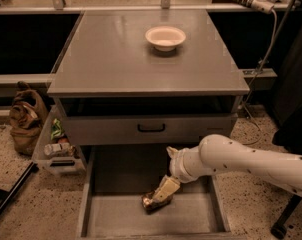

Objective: Pick orange can from middle drawer and place on counter

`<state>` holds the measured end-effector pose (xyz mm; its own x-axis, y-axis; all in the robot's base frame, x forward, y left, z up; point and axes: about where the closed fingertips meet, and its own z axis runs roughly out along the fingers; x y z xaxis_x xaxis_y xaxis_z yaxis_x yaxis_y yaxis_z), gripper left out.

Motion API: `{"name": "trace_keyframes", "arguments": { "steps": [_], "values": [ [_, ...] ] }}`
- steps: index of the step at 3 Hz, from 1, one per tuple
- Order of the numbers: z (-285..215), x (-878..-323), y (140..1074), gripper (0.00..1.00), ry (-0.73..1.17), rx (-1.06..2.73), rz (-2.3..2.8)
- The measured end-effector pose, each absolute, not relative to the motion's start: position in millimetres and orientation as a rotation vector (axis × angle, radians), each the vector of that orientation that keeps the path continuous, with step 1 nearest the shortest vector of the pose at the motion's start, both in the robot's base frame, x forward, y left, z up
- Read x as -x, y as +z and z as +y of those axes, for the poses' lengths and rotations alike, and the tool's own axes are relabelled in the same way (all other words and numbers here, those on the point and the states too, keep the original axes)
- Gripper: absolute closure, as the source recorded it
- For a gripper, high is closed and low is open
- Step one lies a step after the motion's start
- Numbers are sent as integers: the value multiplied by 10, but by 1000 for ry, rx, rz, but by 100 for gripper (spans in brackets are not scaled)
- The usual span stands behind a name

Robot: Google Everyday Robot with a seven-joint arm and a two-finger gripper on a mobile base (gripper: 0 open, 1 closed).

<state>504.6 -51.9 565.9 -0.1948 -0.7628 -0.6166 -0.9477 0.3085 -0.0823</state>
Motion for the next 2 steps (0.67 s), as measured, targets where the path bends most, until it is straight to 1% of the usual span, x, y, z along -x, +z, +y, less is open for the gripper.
{"name": "trace_keyframes", "arguments": {
  "steps": [1,2],
  "values": [
    [-447,-4990,5381,0,429,1443,1973],
    [-447,-4990,5381,0,429,1443,1973]
  ]
}}
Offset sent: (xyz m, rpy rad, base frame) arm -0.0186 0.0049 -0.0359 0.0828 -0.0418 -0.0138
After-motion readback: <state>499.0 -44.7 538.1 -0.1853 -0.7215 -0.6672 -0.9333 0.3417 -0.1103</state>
